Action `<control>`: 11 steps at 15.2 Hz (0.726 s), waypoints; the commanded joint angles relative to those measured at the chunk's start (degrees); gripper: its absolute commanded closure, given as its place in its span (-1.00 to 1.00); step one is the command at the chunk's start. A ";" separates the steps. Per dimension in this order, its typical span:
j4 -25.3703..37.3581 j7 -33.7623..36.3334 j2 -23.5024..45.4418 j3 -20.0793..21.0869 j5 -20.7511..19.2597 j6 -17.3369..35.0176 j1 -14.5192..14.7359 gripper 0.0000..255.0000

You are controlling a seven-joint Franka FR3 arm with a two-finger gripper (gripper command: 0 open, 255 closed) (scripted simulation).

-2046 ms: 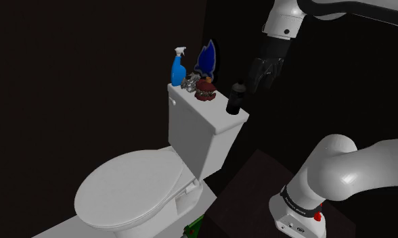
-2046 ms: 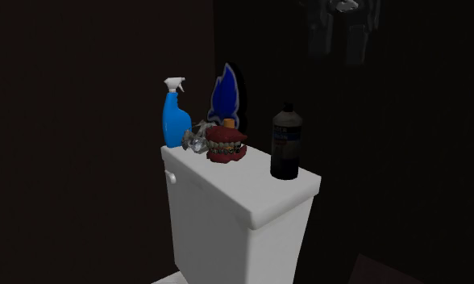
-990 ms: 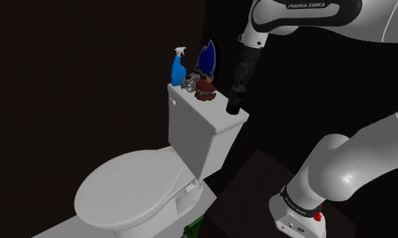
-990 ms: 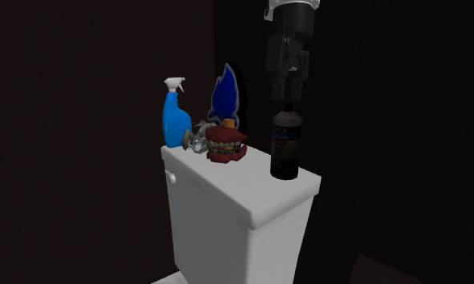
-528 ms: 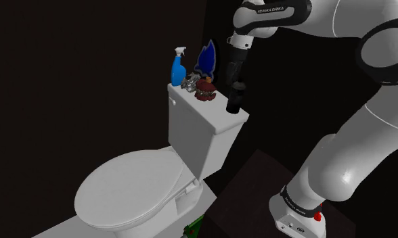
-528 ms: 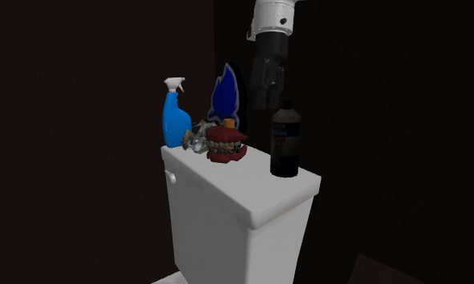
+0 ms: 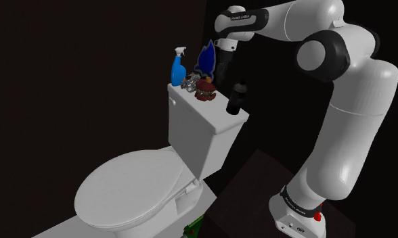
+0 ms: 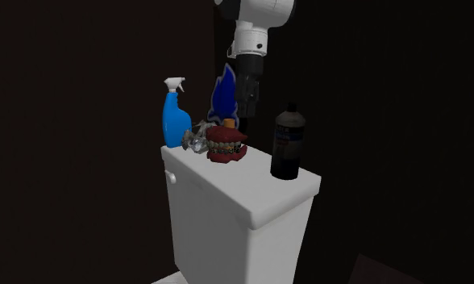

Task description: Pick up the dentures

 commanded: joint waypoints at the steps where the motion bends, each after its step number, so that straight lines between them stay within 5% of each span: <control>1: 5.65 -3.06 5.28 0.38 1.90 -0.94 -1.46 -1.00; 3: 8.94 -4.30 8.04 0.80 2.75 -1.67 -2.37 -1.00; 11: 4.33 -5.17 8.90 1.08 3.28 3.66 -2.11 -1.00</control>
